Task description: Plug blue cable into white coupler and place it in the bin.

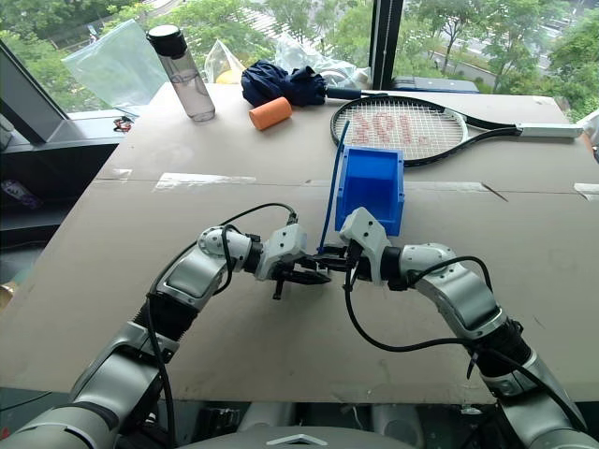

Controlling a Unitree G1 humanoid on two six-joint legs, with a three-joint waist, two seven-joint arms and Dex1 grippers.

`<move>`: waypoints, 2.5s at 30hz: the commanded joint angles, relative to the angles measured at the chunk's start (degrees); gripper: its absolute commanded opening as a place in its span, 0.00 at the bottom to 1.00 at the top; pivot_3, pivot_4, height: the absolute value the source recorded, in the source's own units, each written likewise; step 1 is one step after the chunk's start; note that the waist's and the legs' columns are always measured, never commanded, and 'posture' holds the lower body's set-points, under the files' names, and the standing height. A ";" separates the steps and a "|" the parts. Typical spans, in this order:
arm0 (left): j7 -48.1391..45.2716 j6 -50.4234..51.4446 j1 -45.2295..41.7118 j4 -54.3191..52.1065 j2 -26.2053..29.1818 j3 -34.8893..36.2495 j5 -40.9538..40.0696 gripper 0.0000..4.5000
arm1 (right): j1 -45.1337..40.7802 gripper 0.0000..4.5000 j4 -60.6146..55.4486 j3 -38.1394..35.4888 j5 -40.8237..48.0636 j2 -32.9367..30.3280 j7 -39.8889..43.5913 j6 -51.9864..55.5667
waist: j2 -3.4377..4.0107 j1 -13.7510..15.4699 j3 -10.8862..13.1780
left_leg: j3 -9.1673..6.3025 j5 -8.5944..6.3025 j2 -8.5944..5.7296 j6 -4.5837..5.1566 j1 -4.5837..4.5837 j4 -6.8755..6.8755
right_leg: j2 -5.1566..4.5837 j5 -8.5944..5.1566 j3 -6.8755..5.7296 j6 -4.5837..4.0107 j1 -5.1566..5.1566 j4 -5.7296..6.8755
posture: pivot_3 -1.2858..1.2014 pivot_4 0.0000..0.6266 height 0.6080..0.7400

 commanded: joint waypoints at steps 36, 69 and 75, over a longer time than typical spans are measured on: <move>-1.27 -0.03 -0.68 -1.43 0.34 -0.09 1.04 0.12 | -2.41 0.00 2.65 6.70 -9.07 -1.69 11.74 3.97 | 0.00 -0.09 -0.08 | -0.02 0.00 0.01 0.00 0.13 0.00 | 0.02 0.00 -0.01 0.00 0.10 0.04 | 0.52 0.24 1.00; 14.52 21.74 19.06 -33.26 4.99 25.45 -19.43 1.00 | -2.02 0.19 -12.12 -28.92 7.60 13.18 -14.26 29.93 | 0.34 -0.03 -0.67 | -0.18 -0.01 0.23 -0.01 0.08 -0.04 | 0.13 -0.02 0.14 -0.01 -0.32 0.57 | 0.52 0.24 1.00; 17.28 21.81 23.94 -38.59 6.27 27.15 -21.30 1.00 | -18.81 0.74 5.47 -36.20 7.71 12.69 -21.20 34.41 | 0.44 -0.12 -0.55 | 0.03 0.00 0.16 -0.01 0.13 -0.06 | 0.11 -0.03 0.25 -0.07 -0.32 0.53 | 0.52 0.24 1.00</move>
